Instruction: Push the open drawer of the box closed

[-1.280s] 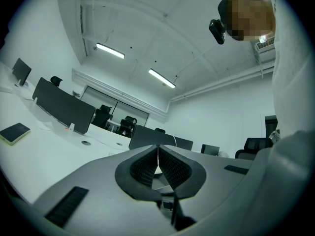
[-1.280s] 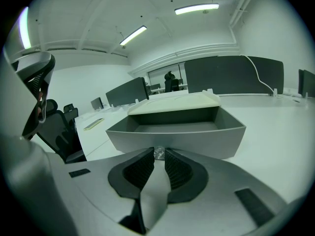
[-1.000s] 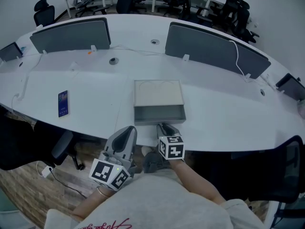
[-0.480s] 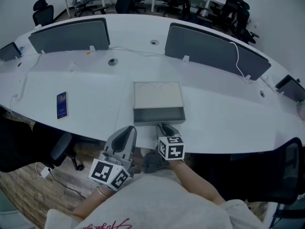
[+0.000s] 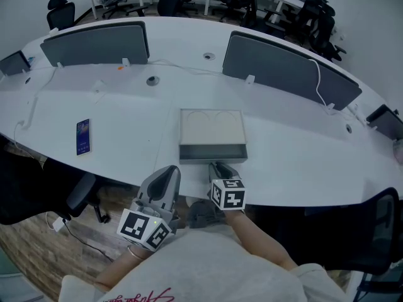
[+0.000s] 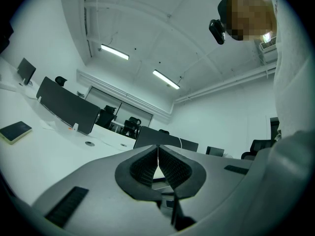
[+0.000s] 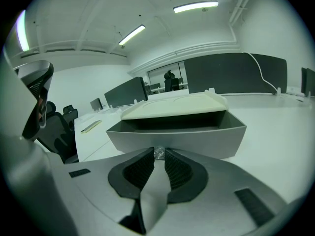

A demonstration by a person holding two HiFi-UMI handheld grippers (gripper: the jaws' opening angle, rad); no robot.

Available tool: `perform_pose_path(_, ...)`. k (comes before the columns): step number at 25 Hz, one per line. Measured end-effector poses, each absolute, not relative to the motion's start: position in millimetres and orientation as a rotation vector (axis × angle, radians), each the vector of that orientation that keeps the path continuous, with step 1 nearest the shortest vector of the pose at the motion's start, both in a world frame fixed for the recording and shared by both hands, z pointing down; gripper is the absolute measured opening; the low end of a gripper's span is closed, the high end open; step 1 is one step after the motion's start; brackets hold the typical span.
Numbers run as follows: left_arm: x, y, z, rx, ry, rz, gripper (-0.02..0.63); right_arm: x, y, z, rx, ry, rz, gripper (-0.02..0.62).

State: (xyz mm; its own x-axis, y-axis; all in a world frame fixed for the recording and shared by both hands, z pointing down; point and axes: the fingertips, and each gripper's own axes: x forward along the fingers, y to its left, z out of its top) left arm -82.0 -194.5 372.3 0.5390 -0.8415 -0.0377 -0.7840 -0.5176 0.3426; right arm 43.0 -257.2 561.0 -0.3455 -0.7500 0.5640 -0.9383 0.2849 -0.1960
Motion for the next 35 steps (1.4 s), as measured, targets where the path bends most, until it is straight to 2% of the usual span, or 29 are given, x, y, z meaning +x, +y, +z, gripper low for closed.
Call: perform_pose_path(35,-81.9,-215.4,376.4,2.468,-1.389,-0.294,0.018,43.7,-284.0,561.4,1.504,-2.209,0.716,0.077)
